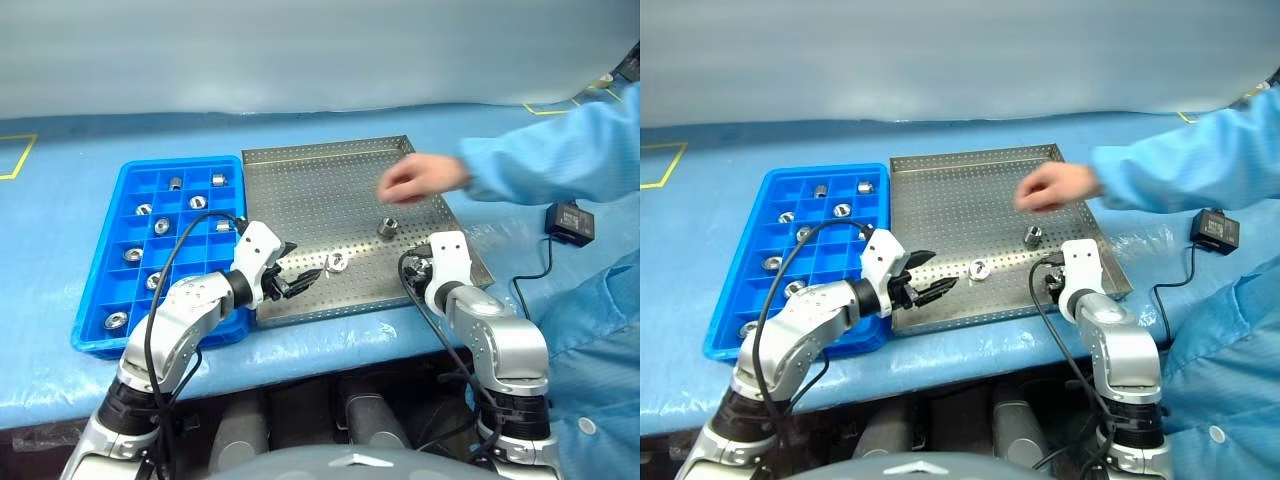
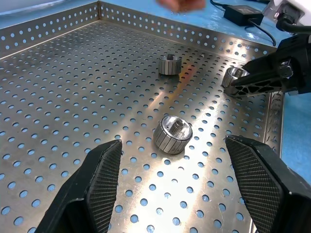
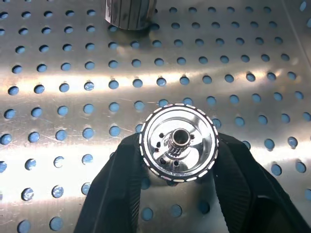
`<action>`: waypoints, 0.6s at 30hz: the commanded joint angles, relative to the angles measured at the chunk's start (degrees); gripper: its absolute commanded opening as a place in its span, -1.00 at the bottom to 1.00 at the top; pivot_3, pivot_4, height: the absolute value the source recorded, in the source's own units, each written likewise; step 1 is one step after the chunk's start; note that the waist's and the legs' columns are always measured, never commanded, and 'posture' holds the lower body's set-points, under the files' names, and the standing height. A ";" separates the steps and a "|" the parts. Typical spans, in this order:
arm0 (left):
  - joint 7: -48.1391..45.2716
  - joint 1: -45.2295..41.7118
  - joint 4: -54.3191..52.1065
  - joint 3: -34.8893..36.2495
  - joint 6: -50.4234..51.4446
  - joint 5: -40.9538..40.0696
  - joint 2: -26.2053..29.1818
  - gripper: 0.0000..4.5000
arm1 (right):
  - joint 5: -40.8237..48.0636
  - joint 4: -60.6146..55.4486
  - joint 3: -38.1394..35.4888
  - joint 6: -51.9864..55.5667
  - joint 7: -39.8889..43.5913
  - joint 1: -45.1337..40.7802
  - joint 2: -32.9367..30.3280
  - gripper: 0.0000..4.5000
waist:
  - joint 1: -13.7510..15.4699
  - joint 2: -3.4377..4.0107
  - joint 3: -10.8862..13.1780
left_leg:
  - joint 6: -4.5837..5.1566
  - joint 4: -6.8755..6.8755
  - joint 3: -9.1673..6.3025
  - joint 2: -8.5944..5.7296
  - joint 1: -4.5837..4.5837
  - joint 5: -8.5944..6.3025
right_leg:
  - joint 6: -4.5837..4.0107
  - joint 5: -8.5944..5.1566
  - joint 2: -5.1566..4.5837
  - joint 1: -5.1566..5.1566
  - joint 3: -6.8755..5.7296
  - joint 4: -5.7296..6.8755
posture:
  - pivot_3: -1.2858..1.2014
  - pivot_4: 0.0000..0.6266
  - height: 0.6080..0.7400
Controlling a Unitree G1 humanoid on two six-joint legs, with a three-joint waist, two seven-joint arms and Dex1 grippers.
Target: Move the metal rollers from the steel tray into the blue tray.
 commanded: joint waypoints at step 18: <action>6.37 8.09 -13.54 12.99 5.68 -2.05 2.55 0.66 | 13.82 -8.23 10.08 -9.09 15.41 -11.88 1.45 -0.23 | 0.40 -0.01 0.00 | 0.01 -0.08 -0.13 0.08 0.06 0.01 | -0.01 0.00 0.09 -0.06 0.05 0.05 | 0.07 -0.52 1.00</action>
